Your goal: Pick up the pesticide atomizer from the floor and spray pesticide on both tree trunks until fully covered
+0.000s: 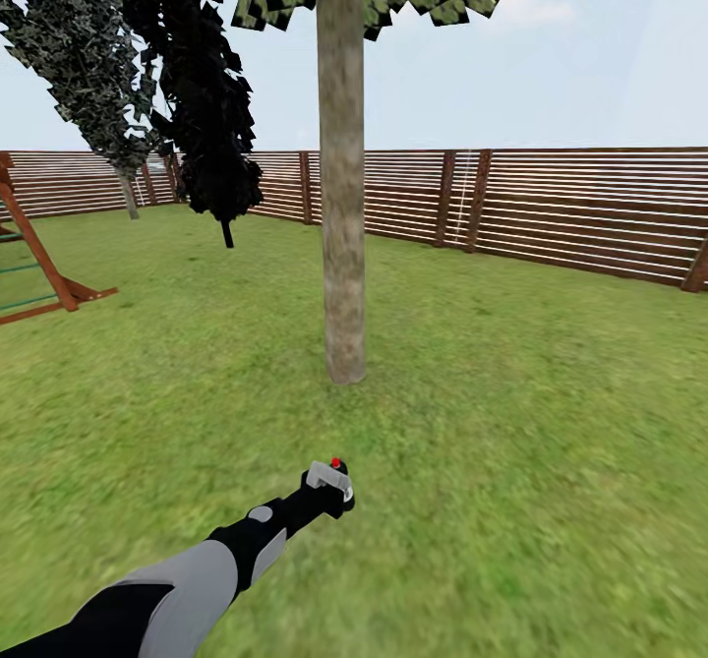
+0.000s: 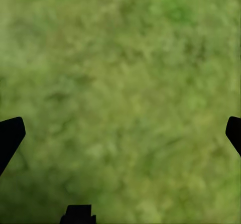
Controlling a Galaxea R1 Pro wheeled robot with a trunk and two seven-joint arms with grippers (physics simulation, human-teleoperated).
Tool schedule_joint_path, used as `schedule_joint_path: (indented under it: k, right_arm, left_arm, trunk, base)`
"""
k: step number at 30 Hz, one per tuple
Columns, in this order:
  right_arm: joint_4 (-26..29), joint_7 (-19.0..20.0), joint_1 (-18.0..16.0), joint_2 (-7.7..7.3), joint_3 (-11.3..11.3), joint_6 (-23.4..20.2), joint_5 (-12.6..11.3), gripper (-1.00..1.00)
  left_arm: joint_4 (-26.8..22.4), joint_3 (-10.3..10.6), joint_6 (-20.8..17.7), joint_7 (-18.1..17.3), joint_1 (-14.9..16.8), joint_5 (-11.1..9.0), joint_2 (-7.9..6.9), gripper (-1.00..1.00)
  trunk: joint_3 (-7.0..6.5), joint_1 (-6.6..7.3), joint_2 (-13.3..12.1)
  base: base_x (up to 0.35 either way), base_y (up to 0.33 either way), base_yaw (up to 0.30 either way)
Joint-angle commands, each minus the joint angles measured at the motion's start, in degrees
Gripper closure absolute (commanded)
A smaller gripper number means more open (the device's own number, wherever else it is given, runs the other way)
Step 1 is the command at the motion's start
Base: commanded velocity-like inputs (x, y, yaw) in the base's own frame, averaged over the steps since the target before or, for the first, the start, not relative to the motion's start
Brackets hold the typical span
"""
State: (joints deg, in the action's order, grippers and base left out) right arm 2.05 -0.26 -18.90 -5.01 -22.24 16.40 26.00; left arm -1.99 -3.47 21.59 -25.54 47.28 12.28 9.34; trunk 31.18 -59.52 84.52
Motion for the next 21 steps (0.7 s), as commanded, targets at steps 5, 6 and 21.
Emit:
schedule_joint_path:
  k: [5, 6, 21]
  right_arm:
    - [0.05, 0.00, 0.00, 0.00, 0.08, 0.03, 0.01, -1.00]
    - [0.05, 0.00, 0.00, 0.00, 0.08, 0.03, 0.01, -1.00]
    - [4.39, 0.61, -0.11, -4.20, -0.26, -2.15, -0.37, -1.00]
  left_arm:
    - [-0.03, -0.05, 0.03, 0.10, 0.00, 0.02, -0.15, 1.00]
    - [-0.05, -0.05, 0.03, 0.11, 0.00, 0.02, -0.17, 1.00]
    - [-0.82, 0.32, -4.80, -0.22, 0.00, -0.22, -1.81, 1.00]
  trunk:
    - [0.00, 0.00, 0.00]
    - [0.00, 0.00, 0.00]
    - [0.00, 0.00, 0.00]
  base:
    - [0.005, 0.001, 0.000]
    - [0.001, 0.000, 0.000]
    - [0.000, 0.000, 0.000]
